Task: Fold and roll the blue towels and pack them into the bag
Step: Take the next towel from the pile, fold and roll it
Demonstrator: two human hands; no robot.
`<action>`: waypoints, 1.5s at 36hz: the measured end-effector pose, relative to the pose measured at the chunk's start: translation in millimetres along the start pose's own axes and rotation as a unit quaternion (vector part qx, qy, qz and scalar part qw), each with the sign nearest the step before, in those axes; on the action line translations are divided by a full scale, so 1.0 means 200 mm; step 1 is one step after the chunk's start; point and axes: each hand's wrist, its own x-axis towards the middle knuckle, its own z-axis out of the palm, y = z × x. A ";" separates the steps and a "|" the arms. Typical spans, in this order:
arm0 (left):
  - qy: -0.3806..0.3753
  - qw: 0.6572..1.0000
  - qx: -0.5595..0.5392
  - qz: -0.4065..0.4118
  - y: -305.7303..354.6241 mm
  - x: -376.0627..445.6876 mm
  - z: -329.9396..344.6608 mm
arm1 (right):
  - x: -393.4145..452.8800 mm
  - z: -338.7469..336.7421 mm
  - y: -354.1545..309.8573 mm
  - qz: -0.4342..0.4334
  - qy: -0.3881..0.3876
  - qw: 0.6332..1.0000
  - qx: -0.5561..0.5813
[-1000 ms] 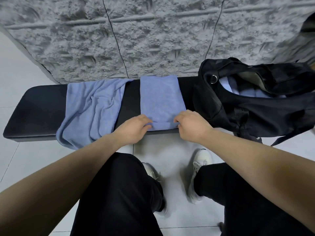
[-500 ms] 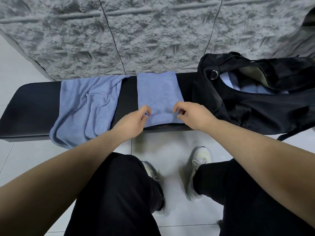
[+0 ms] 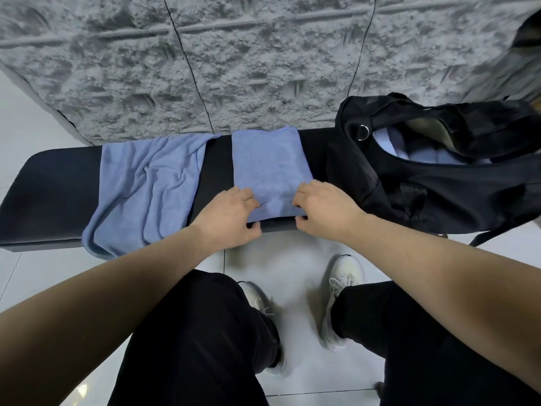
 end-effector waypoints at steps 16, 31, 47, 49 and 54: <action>-0.049 0.996 0.024 -0.073 0.04 0.07 -0.02 | 0.01 -0.03 -0.03 0.063 -0.016 0.998 -0.012; -0.081 0.980 -0.074 -0.164 0.11 0.04 -0.01 | -0.04 -0.04 -0.03 0.103 -0.067 0.988 0.090; 0.005 0.991 -0.002 -0.134 0.06 0.07 0.06 | 0.00 -0.01 0.04 0.104 -0.002 0.989 0.107; 0.017 0.991 -0.005 -0.130 0.06 0.07 0.06 | 0.01 -0.01 0.05 0.092 0.022 0.993 0.076; 0.070 0.995 -0.024 -0.073 0.04 0.06 0.03 | 0.01 -0.02 0.04 0.060 0.049 0.990 0.117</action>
